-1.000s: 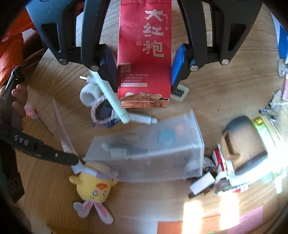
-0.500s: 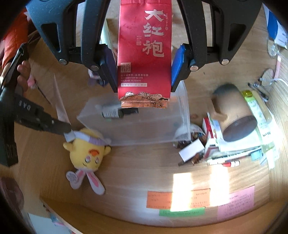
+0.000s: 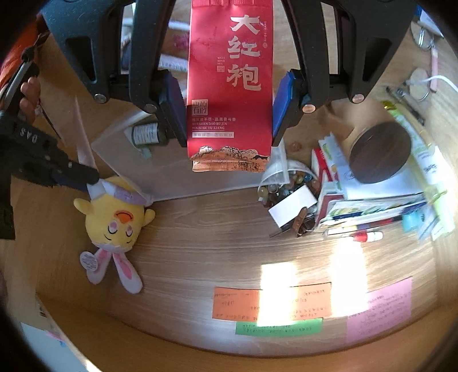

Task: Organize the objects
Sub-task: 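Lower the red packet and pink bottle into the clear box and release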

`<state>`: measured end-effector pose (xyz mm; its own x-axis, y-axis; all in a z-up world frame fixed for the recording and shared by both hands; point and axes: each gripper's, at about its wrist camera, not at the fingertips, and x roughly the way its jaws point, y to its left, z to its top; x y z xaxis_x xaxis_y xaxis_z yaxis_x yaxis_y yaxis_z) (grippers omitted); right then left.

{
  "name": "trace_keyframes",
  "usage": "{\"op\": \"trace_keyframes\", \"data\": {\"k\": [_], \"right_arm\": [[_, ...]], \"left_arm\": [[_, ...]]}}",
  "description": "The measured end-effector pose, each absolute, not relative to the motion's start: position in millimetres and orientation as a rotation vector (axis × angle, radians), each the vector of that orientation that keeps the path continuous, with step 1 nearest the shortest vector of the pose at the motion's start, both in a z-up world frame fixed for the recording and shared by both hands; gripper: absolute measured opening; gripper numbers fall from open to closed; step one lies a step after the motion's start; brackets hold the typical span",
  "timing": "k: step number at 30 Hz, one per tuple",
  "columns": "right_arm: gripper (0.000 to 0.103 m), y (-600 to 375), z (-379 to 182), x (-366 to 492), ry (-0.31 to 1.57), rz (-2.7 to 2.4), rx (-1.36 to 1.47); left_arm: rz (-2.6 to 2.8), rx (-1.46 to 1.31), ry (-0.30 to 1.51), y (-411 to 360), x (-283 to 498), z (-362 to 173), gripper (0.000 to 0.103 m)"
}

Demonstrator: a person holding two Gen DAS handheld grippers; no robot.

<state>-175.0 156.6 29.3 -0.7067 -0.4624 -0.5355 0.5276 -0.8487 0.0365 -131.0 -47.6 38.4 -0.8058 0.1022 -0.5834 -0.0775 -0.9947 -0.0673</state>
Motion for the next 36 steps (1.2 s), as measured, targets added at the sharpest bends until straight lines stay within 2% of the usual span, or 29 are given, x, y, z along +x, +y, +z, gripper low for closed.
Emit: {"op": "trace_keyframes", "data": {"k": [17, 28, 31, 36], "right_arm": [[0.024, 122, 31, -235, 0.297, -2.490, 0.777], [0.024, 78, 19, -243, 0.495, -2.415, 0.777], [0.024, 70, 10, -246, 0.510, -2.374, 0.825], [0.024, 69, 4, -249, 0.483, -2.323, 0.896]], "left_arm": [[2.865, -1.070, -0.049, -39, -193, 29, 0.054], [2.812, -1.180, 0.003, -27, -216, 13, 0.054], [2.810, -1.158, -0.004, -27, -210, 19, 0.057], [2.839, -1.080, -0.016, -32, -193, 36, 0.068]]}}
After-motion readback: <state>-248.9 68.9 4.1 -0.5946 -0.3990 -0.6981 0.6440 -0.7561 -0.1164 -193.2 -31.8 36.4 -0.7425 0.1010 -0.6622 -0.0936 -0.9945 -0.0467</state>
